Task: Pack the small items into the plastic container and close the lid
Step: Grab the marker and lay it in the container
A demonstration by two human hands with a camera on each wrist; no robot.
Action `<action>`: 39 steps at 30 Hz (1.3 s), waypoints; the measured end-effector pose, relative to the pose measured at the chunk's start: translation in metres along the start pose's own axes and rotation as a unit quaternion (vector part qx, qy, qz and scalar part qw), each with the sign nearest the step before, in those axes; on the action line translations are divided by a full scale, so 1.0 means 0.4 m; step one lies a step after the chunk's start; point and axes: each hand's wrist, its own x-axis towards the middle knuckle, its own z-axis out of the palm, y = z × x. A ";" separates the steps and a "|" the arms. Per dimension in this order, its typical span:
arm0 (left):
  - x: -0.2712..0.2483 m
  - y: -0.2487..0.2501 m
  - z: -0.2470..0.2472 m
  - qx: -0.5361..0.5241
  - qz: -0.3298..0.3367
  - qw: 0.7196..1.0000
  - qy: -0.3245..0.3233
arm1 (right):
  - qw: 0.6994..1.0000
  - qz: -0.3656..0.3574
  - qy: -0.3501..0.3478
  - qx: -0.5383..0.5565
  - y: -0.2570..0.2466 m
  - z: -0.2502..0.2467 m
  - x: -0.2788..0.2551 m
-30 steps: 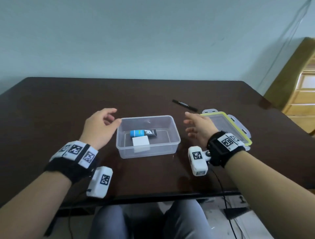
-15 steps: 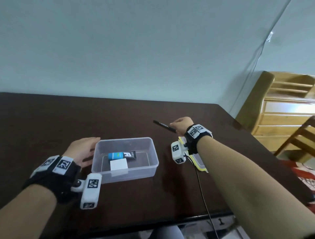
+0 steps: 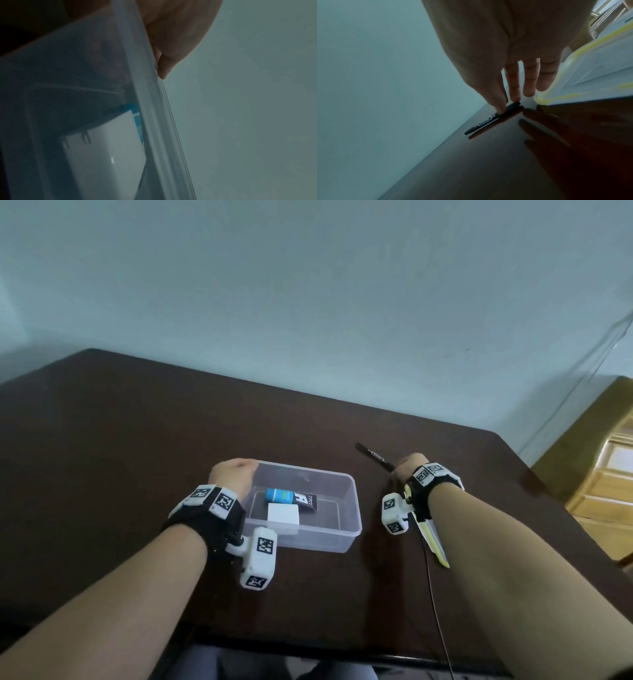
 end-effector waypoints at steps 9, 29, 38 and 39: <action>0.031 0.001 0.014 -0.002 0.005 1.000 -0.007 | 0.999 0.011 0.034 0.016 -0.012 0.035 0.039; 0.021 0.006 -0.008 0.052 0.045 0.997 -0.018 | 0.934 -0.292 0.064 0.195 -0.142 -0.091 -0.210; -0.027 0.020 -0.039 0.086 0.041 0.995 -0.032 | 0.937 -0.340 -0.063 -0.052 -0.189 0.004 -0.308; -0.027 0.021 -0.041 0.085 0.038 0.995 -0.032 | 0.936 -0.339 -0.062 -0.073 -0.197 0.009 -0.309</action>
